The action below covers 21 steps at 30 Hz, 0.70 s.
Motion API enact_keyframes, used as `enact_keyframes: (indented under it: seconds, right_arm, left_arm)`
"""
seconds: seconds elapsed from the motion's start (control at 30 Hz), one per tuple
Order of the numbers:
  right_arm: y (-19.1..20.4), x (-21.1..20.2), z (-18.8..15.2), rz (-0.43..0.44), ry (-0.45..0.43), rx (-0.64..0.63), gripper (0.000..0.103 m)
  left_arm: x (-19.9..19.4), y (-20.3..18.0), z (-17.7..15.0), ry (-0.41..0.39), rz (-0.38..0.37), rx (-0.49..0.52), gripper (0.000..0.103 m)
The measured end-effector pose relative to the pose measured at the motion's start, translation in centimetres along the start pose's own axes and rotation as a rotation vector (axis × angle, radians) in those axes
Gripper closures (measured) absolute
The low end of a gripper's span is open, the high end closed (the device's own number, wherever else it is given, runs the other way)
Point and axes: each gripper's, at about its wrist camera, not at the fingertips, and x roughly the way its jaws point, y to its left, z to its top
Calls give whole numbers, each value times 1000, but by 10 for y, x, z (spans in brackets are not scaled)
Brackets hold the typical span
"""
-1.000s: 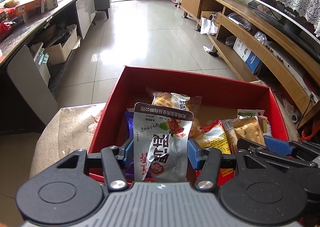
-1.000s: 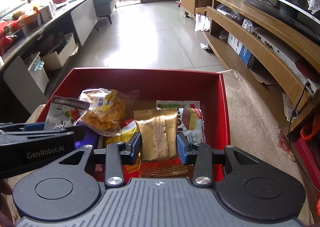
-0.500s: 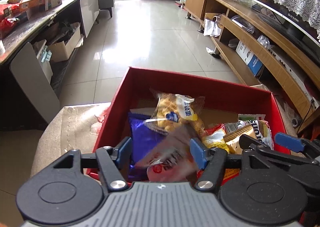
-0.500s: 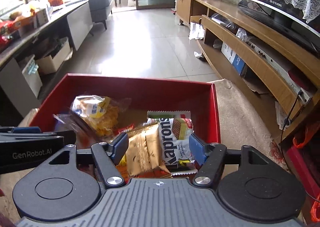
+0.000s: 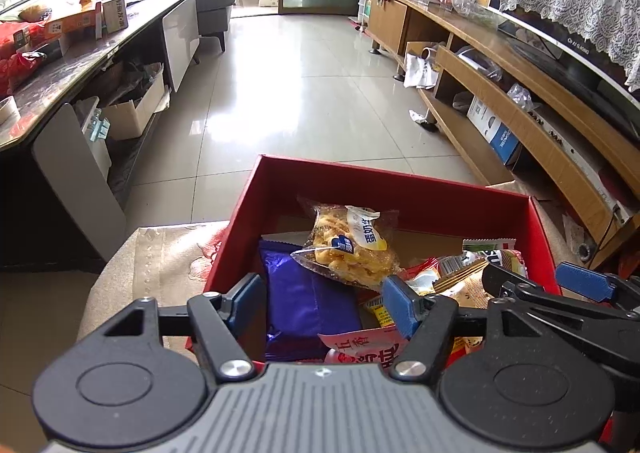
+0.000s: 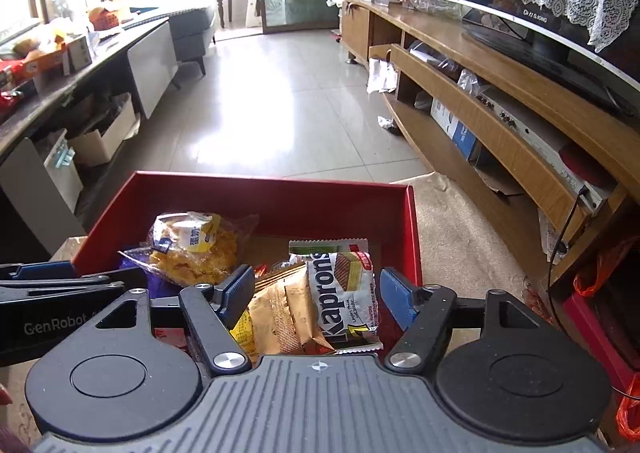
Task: Organize snacks
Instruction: 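Lower both snacks into the red box and open both tools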
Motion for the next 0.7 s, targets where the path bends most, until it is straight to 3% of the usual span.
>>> enact_keyframes:
  seconds: [0.7]
  right_arm:
    - [15, -33, -11, -5, -5, -31, 23]
  left_arm:
    - [-38, 19, -21, -10, -23, -13, 37]
